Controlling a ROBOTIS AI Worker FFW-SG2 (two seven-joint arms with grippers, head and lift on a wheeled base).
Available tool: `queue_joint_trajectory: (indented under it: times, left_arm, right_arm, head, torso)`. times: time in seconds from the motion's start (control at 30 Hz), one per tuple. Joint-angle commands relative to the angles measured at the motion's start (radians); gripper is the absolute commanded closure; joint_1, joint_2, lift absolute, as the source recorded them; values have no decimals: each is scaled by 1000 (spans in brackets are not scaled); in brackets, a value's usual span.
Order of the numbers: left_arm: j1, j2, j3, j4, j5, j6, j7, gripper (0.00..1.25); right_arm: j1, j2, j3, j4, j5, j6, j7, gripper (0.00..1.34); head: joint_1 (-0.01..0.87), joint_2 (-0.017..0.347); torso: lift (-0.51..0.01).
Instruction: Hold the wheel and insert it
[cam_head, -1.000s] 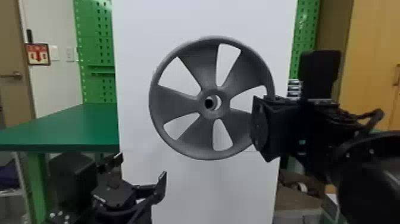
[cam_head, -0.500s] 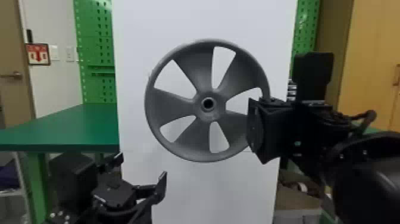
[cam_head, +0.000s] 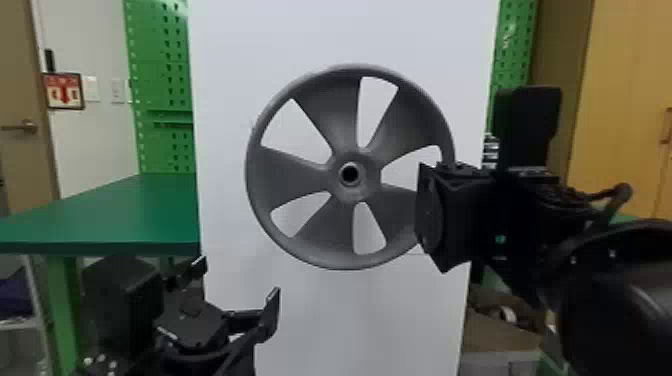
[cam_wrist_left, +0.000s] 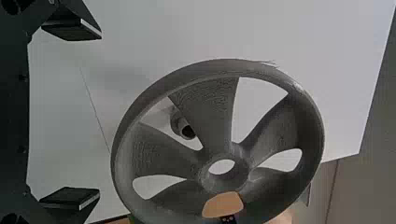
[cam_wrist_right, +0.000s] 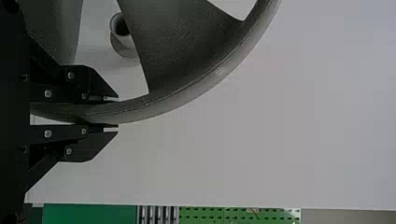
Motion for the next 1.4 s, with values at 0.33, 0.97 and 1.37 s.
queue_joint_trajectory:
  times: [0.33, 0.97, 1.37]
  left_arm:
    - [0, 0, -1, 0, 0, 1, 0, 101]
    - [0, 0, -1, 2, 0, 0, 0, 101]
    - [-4, 2, -7, 9, 0, 0, 0, 101]
  right_arm:
    - [-20, 1, 8, 34, 3, -15, 0, 1168]
    - [-45, 1, 0, 107, 11, -43, 0, 1168]
    - [-60, 1, -12, 133, 11, -55, 0, 1168]
  head:
    - [210, 9]
    - [210, 9]
    - [210, 9]
  torso:
    - [-442]
    - [-442]
    - [-442]
